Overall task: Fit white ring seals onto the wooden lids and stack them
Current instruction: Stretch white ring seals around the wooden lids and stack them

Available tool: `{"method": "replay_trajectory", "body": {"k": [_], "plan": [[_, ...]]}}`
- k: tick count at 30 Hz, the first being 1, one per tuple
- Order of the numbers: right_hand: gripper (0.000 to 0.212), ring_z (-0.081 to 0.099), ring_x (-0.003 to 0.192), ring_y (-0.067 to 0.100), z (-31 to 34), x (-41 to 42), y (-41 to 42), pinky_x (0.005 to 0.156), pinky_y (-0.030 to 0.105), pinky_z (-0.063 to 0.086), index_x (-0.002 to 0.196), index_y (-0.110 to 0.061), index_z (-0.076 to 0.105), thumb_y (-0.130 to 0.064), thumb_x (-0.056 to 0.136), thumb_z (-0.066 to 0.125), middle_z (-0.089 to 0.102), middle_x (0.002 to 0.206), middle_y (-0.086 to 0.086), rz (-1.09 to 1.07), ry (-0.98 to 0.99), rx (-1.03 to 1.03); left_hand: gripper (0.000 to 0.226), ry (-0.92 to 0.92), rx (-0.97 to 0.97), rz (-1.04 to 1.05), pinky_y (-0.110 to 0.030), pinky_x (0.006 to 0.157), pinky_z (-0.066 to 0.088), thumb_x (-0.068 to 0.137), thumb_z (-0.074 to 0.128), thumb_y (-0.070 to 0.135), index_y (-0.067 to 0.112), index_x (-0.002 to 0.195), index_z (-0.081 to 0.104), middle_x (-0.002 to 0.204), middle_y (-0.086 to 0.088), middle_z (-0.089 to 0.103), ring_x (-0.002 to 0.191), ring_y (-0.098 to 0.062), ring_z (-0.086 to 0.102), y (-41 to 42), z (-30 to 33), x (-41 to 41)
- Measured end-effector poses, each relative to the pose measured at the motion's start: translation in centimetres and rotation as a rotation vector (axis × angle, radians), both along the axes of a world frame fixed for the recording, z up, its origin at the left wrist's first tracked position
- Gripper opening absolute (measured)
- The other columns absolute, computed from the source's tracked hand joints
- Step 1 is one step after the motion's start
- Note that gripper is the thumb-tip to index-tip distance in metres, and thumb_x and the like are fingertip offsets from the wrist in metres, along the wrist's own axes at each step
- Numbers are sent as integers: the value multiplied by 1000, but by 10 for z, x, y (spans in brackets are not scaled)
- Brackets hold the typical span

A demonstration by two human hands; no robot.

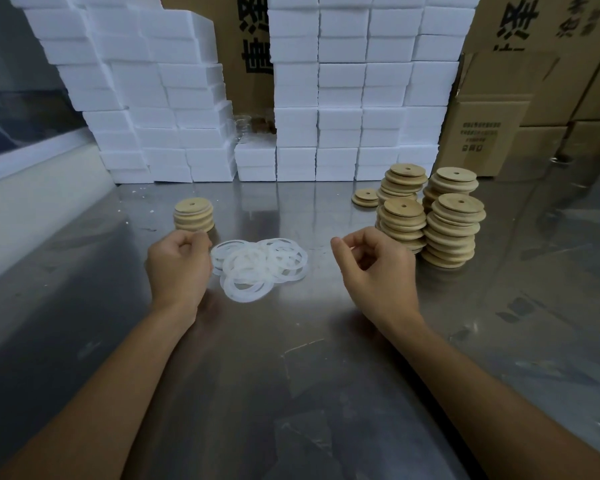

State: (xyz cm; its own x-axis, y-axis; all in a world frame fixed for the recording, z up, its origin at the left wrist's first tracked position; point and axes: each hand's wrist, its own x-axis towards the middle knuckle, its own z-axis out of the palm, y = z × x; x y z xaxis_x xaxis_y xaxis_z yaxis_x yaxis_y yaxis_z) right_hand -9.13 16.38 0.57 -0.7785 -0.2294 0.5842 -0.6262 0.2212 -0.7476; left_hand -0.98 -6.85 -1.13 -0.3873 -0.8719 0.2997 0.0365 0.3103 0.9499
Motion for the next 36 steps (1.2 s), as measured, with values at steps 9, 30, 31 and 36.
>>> {"method": "replay_trajectory", "body": {"k": [9,30,31,36], "plan": [[31,47,104,34,12,-43,36,85,39,36,109,-13,58,-30,84,63,54,110,14,-647,205,78,32,-31,-594,-48,-16,48,32,89,64,17,24,61,51,45,-4,48,47,-15,42,26,1,9],[41,37,132,25,2,-63,54,107,46,23,129,-30,48,-37,91,59,48,137,3,-627,-62,-48,27,-59,-465,-101,-29,53,42,88,63,22,20,61,58,49,-6,54,46,-17,46,24,0,12],[41,38,131,26,4,-61,53,107,46,24,130,-29,49,-38,91,59,48,136,4,-625,-41,-58,26,-101,-503,-125,-32,52,45,88,65,20,21,63,60,50,-2,56,47,-18,50,26,0,12],[35,48,119,20,18,-41,39,101,39,30,127,-29,53,-39,94,59,56,125,-2,-496,107,-178,14,-354,-694,-226,-22,54,36,80,76,33,29,76,64,57,11,57,57,-7,54,39,2,15]]}}
